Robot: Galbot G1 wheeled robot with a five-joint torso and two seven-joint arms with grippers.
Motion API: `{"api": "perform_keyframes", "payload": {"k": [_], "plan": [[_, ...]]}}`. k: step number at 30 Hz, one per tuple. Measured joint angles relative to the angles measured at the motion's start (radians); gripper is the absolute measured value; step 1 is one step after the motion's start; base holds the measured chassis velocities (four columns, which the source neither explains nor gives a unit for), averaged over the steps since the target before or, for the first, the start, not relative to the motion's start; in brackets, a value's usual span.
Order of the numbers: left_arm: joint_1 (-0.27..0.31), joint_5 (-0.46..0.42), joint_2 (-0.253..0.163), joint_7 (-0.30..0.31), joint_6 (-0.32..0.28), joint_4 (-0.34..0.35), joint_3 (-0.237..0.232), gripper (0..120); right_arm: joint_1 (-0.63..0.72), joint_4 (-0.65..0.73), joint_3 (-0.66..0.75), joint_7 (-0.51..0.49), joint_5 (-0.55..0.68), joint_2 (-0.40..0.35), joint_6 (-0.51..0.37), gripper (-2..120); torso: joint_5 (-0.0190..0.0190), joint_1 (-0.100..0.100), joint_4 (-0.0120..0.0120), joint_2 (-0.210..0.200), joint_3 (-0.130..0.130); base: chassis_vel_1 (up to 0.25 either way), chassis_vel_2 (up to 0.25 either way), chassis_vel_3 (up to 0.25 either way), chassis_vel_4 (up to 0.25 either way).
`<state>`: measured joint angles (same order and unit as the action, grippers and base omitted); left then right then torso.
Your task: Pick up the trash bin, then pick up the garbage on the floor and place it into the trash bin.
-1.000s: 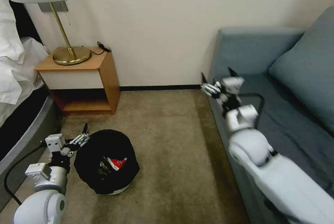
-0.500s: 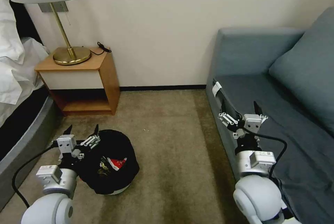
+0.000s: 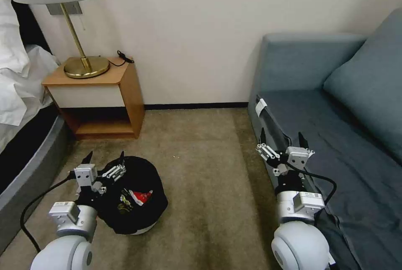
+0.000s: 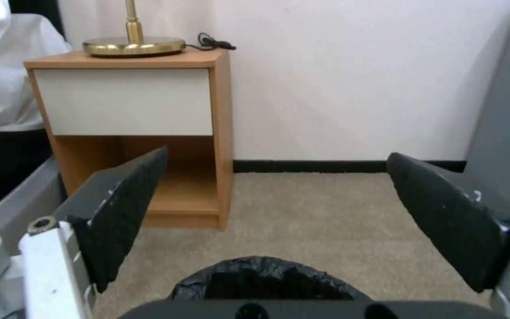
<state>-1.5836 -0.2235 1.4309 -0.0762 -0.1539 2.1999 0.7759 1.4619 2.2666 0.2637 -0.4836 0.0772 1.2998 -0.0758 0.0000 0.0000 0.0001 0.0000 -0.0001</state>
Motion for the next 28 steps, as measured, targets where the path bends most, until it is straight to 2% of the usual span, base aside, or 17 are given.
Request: {"api": "perform_keyframes", "payload": {"k": [28], "plan": [[0.001, 0.001, 0.001, -0.001, 0.003, -0.002, 0.0, 100, -0.002, -0.004, -0.004, 0.002, -0.001, -0.001, -0.004, 100, 0.0, 0.0, -0.0001, 0.0, 0.0, 0.0, 0.0, 0.0, 0.0]]}}
